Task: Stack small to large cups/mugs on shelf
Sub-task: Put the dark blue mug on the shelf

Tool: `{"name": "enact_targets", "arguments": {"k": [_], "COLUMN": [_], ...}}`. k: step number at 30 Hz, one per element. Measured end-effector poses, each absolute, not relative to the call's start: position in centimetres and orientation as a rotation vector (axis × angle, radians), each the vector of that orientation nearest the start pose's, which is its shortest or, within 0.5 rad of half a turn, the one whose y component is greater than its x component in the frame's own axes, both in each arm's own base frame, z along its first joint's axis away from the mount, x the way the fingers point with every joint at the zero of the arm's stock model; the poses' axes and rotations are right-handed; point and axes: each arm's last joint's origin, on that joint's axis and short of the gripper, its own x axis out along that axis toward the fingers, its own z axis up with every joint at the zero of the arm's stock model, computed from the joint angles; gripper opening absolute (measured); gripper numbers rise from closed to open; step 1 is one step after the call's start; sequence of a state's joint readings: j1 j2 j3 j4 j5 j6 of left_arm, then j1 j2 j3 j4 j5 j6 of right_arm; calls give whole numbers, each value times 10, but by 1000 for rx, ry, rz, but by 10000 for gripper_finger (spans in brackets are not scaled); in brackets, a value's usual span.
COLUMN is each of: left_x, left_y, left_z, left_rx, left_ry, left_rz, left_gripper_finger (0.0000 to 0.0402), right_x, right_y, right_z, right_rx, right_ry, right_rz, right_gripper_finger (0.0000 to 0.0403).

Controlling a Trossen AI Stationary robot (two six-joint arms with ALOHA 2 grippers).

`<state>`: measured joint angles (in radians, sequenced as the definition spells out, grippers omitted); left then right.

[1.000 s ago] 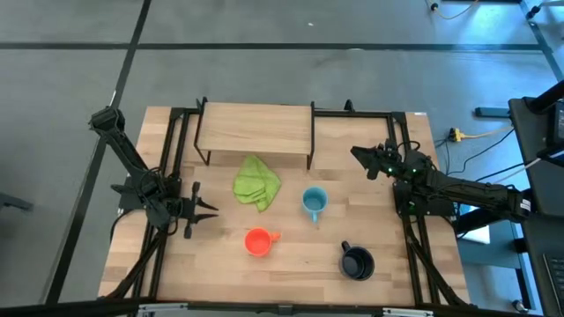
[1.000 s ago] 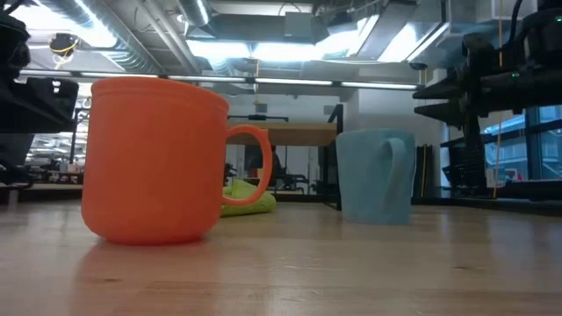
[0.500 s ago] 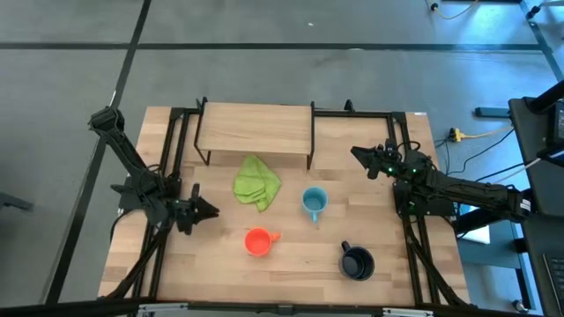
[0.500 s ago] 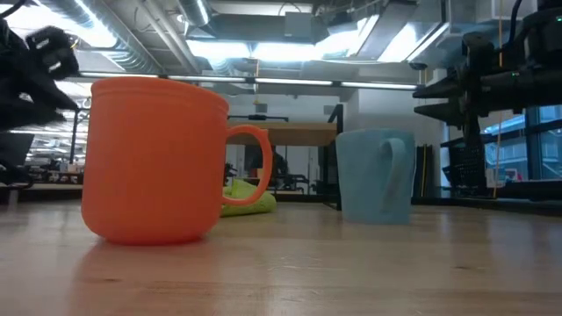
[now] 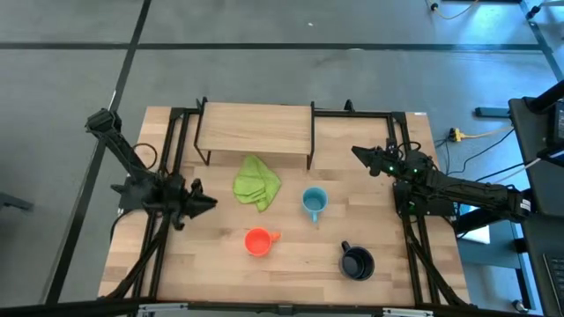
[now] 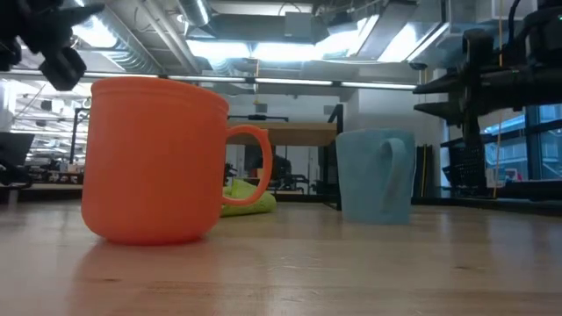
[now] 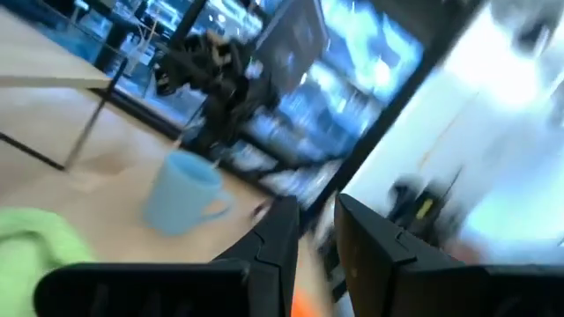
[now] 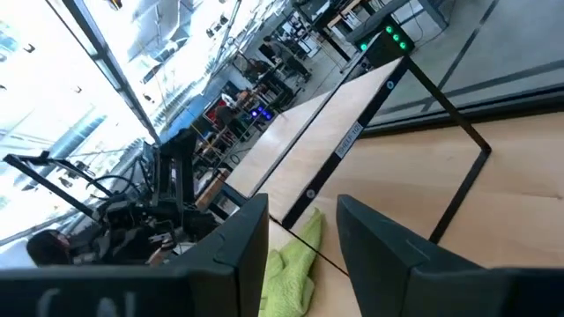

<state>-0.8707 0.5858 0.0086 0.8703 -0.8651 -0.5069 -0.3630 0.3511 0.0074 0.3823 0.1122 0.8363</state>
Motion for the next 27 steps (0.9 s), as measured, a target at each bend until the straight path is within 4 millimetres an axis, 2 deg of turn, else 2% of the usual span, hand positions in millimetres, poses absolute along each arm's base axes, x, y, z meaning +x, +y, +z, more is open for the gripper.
{"name": "enact_targets", "arguments": {"k": [2, 8, 14, 18, 27], "left_x": [94, 94, 97, 98, 100], "left_y": [-76, -73, -64, -66, -63], "left_z": [199, 202, 201, 201, 201], "left_rx": [-822, -805, -712, -715, -771], "left_ry": [-247, -282, -307, -307, -320], "left_rz": [-82, -54, 156, 82, 83], "left_gripper_finger": [73, 73, 73, 73, 73], "right_x": [110, 109, 107, 107, 107], "right_y": [-45, -46, -47, -46, -46], "right_z": [173, 182, 192, 191, 193], "right_rx": [808, 748, 730, 794, 875], "right_ry": [-240, -345, -451, -451, -488], "right_rz": [-428, -439, -436, -392, -361], "right_gripper_finger": [138, 138, 138, 138, 138]}}
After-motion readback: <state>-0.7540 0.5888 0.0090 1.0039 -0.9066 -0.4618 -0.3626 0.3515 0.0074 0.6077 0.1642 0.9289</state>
